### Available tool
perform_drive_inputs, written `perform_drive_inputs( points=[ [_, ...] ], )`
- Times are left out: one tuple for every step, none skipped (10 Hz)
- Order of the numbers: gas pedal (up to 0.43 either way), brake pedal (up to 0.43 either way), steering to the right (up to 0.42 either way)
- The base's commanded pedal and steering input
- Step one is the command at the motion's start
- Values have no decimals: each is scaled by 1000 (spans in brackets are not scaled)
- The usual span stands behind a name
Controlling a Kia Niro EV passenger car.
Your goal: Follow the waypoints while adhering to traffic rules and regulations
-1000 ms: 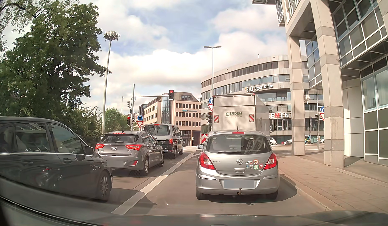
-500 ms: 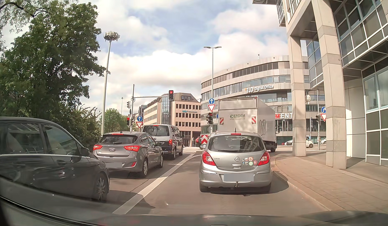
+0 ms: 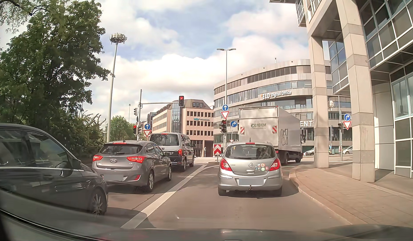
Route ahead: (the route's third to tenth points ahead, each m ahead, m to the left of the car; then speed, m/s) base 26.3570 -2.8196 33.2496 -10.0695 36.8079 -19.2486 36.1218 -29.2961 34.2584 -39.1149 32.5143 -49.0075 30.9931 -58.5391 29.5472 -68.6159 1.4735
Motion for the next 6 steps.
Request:
perform_drive_inputs(
  points=[
    [311,0,6],
    [331,0,5],
    [339,0,5],
    [339,0,10],
    [339,0,12],
    [339,0,13]
  ],
)
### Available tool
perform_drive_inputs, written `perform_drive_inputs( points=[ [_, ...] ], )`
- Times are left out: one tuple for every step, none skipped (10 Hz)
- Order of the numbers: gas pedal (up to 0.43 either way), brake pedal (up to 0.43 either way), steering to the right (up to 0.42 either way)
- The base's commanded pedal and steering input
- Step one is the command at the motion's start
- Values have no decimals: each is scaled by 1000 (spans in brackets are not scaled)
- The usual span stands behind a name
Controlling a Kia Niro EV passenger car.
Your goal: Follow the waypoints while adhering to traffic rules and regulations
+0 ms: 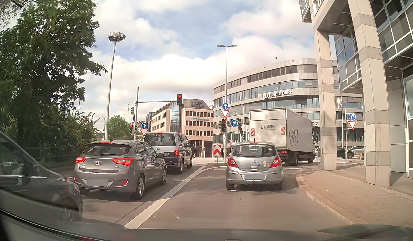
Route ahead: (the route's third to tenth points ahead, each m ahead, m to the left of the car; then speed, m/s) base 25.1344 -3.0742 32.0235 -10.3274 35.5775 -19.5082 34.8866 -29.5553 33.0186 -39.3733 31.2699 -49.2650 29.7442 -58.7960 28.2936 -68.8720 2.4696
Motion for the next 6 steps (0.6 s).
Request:
perform_drive_inputs(
  points=[
    [331,0,15],
    [331,0,17],
    [319,0,19],
    [319,0,18],
    [287,0,20],
    [268,0,23]
  ],
)
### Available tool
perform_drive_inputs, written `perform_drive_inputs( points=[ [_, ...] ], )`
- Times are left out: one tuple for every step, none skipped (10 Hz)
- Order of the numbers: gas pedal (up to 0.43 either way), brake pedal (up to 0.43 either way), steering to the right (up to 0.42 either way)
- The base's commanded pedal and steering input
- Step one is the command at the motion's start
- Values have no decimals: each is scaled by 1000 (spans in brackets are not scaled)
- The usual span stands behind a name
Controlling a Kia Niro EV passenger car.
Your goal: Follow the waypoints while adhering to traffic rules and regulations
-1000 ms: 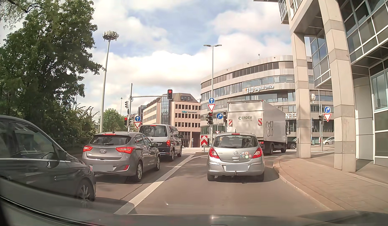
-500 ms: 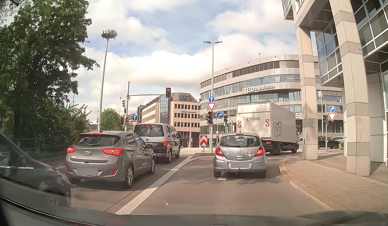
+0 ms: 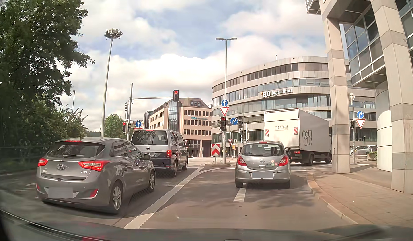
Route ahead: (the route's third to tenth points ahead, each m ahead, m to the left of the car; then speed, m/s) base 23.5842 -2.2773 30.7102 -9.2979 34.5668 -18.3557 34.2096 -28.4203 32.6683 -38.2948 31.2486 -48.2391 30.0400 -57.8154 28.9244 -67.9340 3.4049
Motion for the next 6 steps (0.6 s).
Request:
perform_drive_inputs(
  points=[
    [248,0,28],
    [228,0,34],
    [209,0,39],
    [209,0,44],
    [209,0,50],
    [197,0,58]
  ],
)
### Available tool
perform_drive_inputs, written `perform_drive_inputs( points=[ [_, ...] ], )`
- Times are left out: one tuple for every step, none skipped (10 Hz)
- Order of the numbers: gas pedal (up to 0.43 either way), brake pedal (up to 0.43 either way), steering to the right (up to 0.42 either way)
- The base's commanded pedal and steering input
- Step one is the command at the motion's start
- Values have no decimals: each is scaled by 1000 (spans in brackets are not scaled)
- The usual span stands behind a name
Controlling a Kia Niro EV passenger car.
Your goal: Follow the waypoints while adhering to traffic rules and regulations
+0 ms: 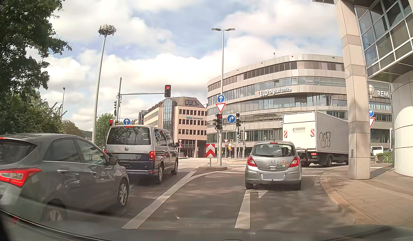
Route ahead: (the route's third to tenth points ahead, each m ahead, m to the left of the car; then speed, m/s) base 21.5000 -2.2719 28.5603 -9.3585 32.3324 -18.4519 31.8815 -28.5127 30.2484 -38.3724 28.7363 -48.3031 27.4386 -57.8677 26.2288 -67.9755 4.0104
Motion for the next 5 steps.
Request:
perform_drive_inputs(
  points=[
    [189,0,63],
    [177,0,66],
    [157,0,68],
    [150,0,69],
    [150,0,71]
  ],
)
